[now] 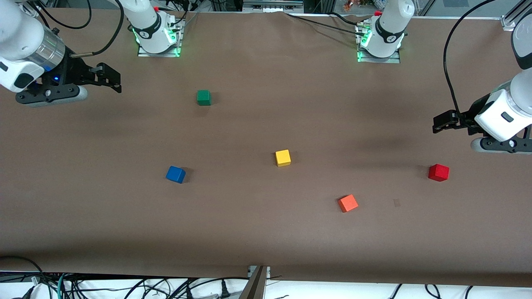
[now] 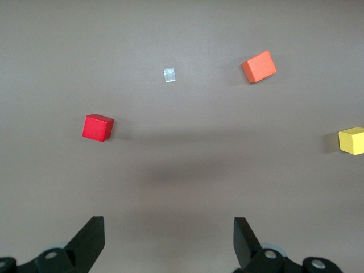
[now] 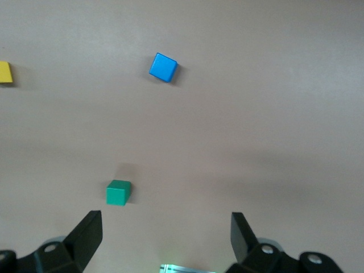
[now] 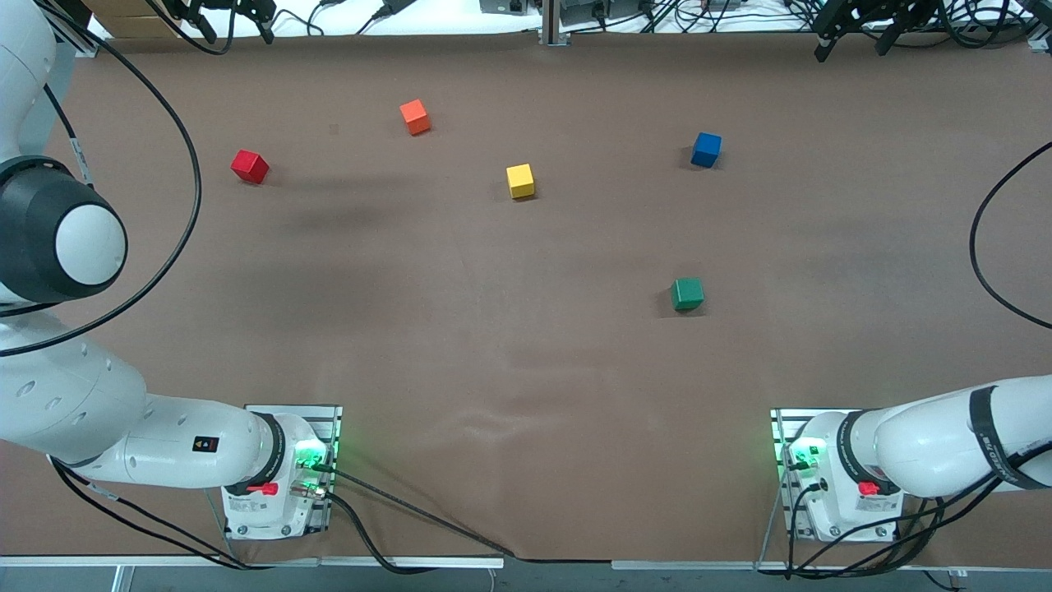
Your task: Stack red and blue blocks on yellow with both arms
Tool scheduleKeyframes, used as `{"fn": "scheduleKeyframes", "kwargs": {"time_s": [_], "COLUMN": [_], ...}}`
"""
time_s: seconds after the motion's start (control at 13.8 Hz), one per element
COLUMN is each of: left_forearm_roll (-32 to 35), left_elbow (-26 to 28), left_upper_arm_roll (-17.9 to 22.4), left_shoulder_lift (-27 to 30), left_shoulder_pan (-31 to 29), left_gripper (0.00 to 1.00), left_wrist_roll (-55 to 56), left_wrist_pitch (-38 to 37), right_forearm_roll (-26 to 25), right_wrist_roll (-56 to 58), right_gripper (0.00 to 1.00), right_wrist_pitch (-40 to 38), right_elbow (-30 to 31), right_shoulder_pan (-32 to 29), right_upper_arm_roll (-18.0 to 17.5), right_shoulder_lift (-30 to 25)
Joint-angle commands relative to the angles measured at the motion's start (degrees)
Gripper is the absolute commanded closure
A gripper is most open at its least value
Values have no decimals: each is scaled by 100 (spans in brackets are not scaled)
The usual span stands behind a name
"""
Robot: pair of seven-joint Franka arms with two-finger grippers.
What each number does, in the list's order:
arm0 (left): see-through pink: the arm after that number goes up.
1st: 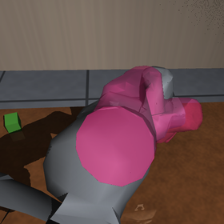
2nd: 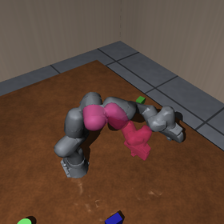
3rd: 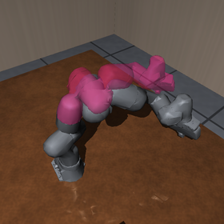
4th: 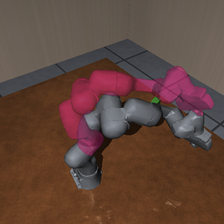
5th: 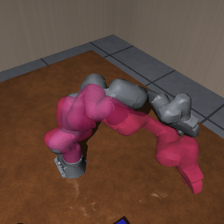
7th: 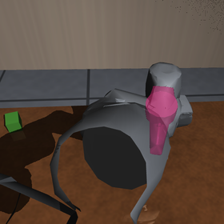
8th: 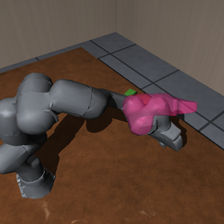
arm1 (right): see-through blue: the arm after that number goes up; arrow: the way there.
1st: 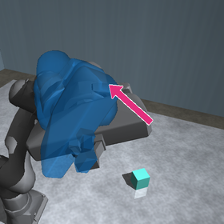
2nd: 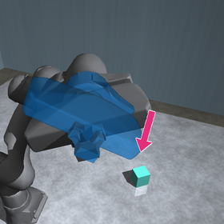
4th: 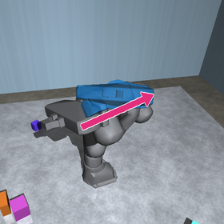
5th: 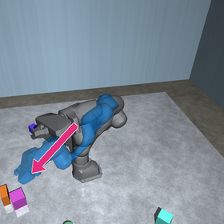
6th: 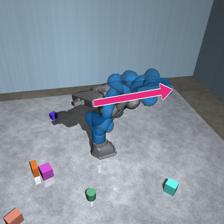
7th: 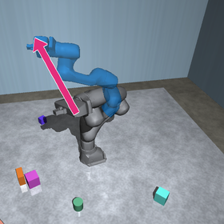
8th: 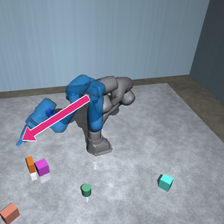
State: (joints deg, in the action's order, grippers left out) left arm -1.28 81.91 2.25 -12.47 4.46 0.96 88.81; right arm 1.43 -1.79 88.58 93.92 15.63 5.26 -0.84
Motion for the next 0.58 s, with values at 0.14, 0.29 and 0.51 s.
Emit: {"fn": "scheduleKeyframes", "kwargs": {"time_s": [0.14,0.29,0.51], "left_forearm_roll": [-170,-127,-82], "left_elbow": [-202,-202,-202], "left_upper_arm_roll": [13,21,39], "left_shoulder_lift": [-98,-141,-509], "left_shoulder_pan": [-33,-33,-155], "left_gripper": [0,0,0], "left_wrist_roll": [-26,-52,-87], "left_wrist_pitch": [-92,-65,83], "right_forearm_roll": [-169,-239,-284], "right_wrist_roll": [188,188,118], "right_gripper": [0,0,0], "right_wrist_pitch": [-25,-17,-34], "right_elbow": [118,83,-83], "right_shoulder_pan": [-113,-113,-113], "right_upper_arm_roll": [-139,-148,-121], "right_shoulder_lift": [-145,-127,-66]}}
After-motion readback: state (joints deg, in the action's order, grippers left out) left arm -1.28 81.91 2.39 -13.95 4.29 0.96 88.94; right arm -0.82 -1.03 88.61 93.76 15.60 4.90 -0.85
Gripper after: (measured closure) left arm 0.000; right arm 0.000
